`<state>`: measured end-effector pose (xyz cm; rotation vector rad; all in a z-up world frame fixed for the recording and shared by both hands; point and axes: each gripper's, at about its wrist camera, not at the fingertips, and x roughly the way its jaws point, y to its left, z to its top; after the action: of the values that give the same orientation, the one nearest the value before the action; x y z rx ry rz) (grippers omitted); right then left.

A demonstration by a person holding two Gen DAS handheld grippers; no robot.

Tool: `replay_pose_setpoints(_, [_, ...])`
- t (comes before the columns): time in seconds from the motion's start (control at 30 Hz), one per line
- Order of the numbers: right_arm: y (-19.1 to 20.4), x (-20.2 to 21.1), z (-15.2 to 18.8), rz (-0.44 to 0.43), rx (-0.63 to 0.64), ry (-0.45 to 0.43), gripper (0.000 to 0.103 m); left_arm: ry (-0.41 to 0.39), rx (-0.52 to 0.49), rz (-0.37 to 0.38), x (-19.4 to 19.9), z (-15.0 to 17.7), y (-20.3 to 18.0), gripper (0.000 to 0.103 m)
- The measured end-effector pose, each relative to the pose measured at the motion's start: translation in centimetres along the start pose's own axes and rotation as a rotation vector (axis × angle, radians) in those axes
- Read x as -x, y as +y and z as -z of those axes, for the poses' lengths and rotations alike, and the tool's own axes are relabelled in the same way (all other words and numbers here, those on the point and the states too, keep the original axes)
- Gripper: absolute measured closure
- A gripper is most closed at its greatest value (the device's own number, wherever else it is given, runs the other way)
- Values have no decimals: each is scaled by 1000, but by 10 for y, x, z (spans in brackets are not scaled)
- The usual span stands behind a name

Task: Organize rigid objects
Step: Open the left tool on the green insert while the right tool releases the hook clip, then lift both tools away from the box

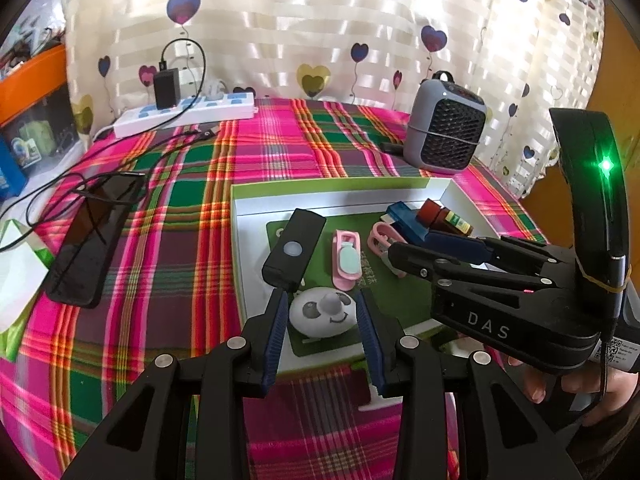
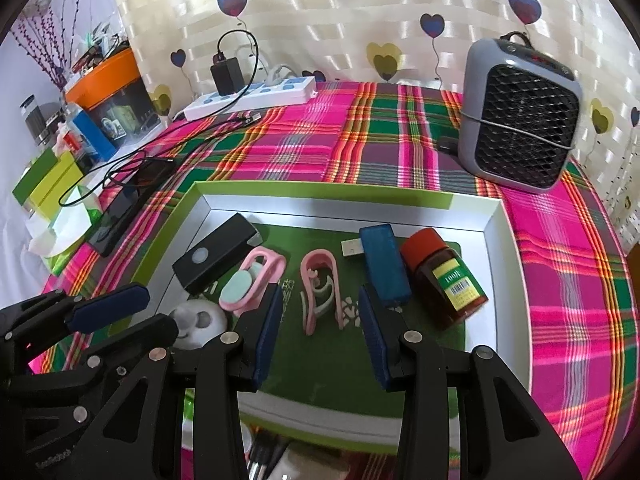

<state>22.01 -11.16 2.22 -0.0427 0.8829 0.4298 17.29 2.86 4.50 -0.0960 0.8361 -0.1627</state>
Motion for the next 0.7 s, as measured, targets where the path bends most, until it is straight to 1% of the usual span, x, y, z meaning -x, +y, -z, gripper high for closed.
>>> replay_pose_setpoints(0.27, [5, 25, 12, 18, -5, -38, 62, -10, 4, -6, 17, 11, -2, 68])
replay_pose_setpoints(0.43, [8, 40, 22, 15, -22, -62, 62, -18, 7, -10, 27, 20, -3, 68])
replay_pose_setpoints(0.57, [9, 49, 30, 33, -27, -73, 62, -21, 6, -9, 36, 29, -4, 68])
replay_pose_setpoints(0.7, [10, 55, 40, 29, -43, -78, 62, -26, 6, -8, 43, 36, -4, 68])
